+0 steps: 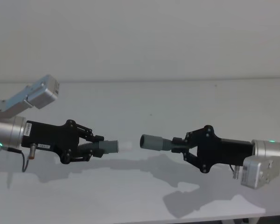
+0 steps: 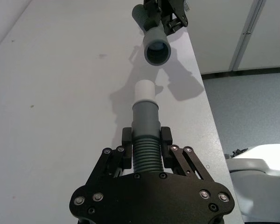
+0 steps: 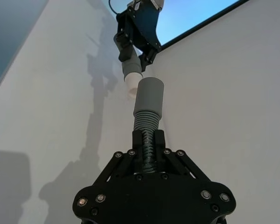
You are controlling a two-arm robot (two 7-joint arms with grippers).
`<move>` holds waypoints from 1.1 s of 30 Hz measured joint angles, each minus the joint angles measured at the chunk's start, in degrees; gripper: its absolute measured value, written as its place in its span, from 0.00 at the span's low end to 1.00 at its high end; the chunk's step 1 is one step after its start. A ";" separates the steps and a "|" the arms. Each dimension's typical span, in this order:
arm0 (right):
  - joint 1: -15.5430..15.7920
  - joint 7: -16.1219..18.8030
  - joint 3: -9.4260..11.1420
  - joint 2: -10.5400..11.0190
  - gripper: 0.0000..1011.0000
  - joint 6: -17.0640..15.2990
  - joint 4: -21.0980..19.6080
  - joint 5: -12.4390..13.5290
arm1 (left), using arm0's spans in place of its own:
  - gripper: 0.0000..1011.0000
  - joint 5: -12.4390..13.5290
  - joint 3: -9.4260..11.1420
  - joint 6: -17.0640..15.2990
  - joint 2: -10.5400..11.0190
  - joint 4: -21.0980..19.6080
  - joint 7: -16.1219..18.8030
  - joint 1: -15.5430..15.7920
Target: Use both hands to pick up one end of the pipe from the table, align the ends, and insert them.
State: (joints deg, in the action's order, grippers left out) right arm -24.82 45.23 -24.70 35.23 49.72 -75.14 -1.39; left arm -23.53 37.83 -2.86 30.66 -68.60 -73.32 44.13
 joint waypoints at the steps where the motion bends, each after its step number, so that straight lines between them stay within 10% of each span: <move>1: 0.00 -0.07 0.00 -0.02 0.12 0.06 0.00 -0.21 | 0.32 0.00 0.00 0.00 0.00 0.00 0.00 0.00; 33: -0.50 -2.20 -1.91 -0.79 0.12 2.29 1.35 -4.76 | 0.32 0.00 0.01 0.00 0.00 0.00 0.00 0.00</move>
State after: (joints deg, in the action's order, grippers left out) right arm -25.32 43.03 -26.61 34.44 52.01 -73.79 -6.15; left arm -23.53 37.84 -2.86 30.66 -68.60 -73.32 44.13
